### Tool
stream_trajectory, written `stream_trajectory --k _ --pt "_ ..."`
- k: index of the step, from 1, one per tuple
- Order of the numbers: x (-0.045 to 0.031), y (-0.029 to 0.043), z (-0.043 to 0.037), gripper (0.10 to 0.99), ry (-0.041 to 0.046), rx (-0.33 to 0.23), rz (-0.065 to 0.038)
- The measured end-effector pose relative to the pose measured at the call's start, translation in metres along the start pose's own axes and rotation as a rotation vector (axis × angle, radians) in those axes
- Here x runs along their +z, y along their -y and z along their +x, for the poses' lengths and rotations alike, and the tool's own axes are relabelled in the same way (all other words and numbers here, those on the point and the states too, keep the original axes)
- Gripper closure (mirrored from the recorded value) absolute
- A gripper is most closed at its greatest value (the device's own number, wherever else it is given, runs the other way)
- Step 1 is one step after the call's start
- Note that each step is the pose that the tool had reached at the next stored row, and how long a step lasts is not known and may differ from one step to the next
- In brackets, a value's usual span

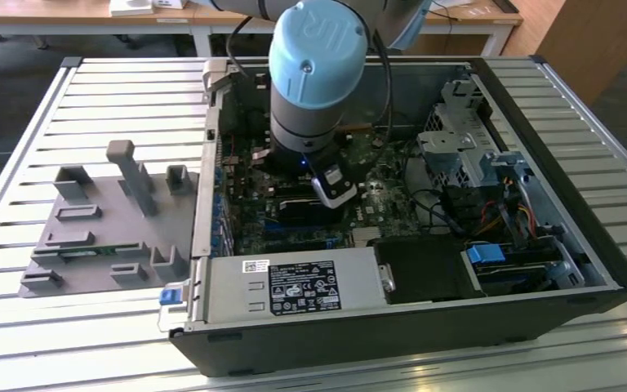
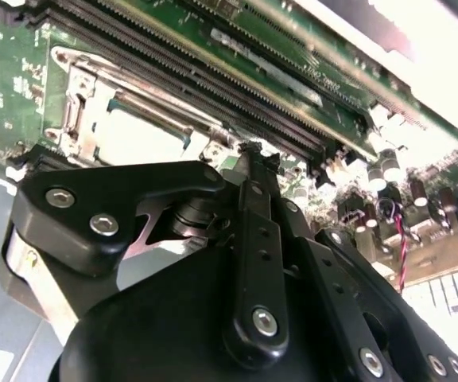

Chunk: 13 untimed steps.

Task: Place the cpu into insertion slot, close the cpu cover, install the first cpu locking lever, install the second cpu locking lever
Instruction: 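Install the second cpu locking lever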

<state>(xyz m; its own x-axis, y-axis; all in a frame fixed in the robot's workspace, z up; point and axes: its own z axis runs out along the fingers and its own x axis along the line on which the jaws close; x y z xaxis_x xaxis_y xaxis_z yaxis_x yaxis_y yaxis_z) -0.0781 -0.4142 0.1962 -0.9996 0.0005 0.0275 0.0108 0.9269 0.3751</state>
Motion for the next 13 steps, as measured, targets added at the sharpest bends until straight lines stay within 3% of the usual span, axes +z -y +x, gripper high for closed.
stream_trajectory --k 13 --pt "-0.0127 -0.0052 0.0004 0.98 -0.0001 0.0 0.0"
